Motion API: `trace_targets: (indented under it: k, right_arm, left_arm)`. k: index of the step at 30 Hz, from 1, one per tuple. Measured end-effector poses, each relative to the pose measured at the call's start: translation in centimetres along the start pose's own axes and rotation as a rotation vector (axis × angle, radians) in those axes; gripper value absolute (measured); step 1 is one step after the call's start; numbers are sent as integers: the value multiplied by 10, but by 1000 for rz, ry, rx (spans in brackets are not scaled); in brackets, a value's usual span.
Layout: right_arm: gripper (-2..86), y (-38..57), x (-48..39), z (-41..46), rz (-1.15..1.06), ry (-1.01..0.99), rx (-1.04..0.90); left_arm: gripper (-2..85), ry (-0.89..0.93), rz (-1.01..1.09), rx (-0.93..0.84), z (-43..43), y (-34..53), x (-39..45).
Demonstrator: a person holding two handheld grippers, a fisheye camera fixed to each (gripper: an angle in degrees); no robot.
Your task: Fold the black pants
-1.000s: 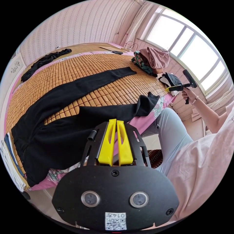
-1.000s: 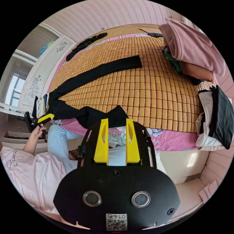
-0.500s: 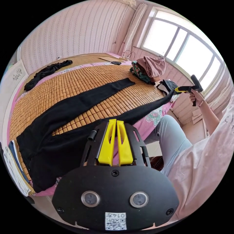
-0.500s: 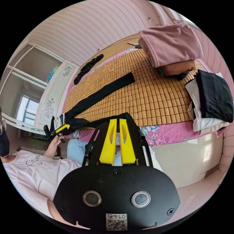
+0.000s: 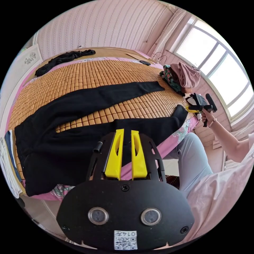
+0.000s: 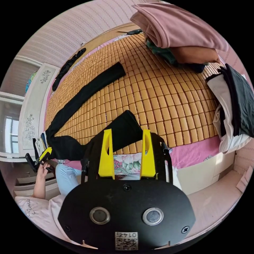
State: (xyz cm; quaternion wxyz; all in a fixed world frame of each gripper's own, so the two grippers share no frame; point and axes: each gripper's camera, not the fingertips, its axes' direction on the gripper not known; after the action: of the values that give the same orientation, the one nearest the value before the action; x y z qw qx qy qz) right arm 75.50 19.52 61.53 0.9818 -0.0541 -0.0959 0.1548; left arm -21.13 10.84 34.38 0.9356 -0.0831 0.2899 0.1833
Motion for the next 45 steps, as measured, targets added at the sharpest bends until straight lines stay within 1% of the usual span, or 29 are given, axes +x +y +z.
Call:
trace_targets:
  k: [3,4,7,8,10,11,12,13,15,16,17,19,21,23,25,28,30,31,33,34,35,36,40,42,44,45]
  right_arm:
    - [131,4,14,25,59,49,-54]
    - [98,5,15,29,58,81,-57]
    - [39,1,9,30,2,208,-91]
    - [30,0,6,25,-27,193,-74]
    - [11,0,-3,-7,-101,69,33]
    - [10,1,-4,-18,-114,43,69]
    - [6,6,-6,-40,-126,5,154]
    - [5,14,-4,-60,-122,-19,237]
    - [4,29,6,-76,-95,-66,328]
    - [5,37,18,-73,-52,-82,341]
    - [6,40,25,-67,-26,-77,333]
    - [13,44,53,-27,84,-51,207]
    - [22,47,68,-1,145,-72,146]
    - [39,49,75,9,171,-60,128]
    - [94,50,78,11,185,-55,147]
    - [121,46,81,22,188,-47,113]
    - [118,44,83,35,195,-73,65]
    - [92,44,83,37,207,-48,76]
    - [62,44,81,37,196,-32,89]
    - [50,44,80,37,200,-26,96]
    - [46,44,79,37,197,-23,103]
    - [38,44,79,36,200,-24,115]
    - [21,44,85,28,260,-102,134]
    - [18,43,87,24,279,-131,135]
    - [16,42,87,20,290,-153,139]
    - [14,41,86,17,290,-161,144]
  left_arm:
    - [57,-15,-20,-64,15,10,-6]
    - [57,-20,-23,-84,19,11,-7]
    - [57,-41,-43,-146,33,14,-13]
    - [57,-49,-49,-161,35,15,-15]
    - [56,-46,-60,-158,33,15,-19]
    - [56,-43,-62,-155,29,15,-21]
    - [56,-39,-60,-154,26,16,-23]
    - [56,-37,-60,-154,24,16,-24]
    - [55,-18,-56,-138,15,17,-28]
    - [55,-11,-61,-128,12,17,-30]
    - [56,6,-81,-110,7,18,-34]
    - [59,31,-121,-103,1,20,-43]
    - [62,71,-166,-74,-15,24,-54]
    - [65,69,-188,-38,-34,29,-64]
    - [68,37,-222,17,-61,38,-78]
    - [77,-40,-381,147,-111,68,-117]
    - [92,-115,-592,256,-147,106,-161]
    - [96,-132,-648,274,-154,116,-172]
    - [117,-219,-856,303,-176,156,-214]
    - [123,-237,-901,302,-180,165,-223]
    - [134,-263,-996,316,-186,181,-240]
    - [138,-259,-1078,359,-191,196,-254]
    - [137,-200,-1224,456,-196,218,-287]
    - [114,-119,-1296,509,-193,223,-304]
    - [71,-99,-1317,501,-191,221,-313]
    - [49,-110,-1296,454,-193,218,-318]
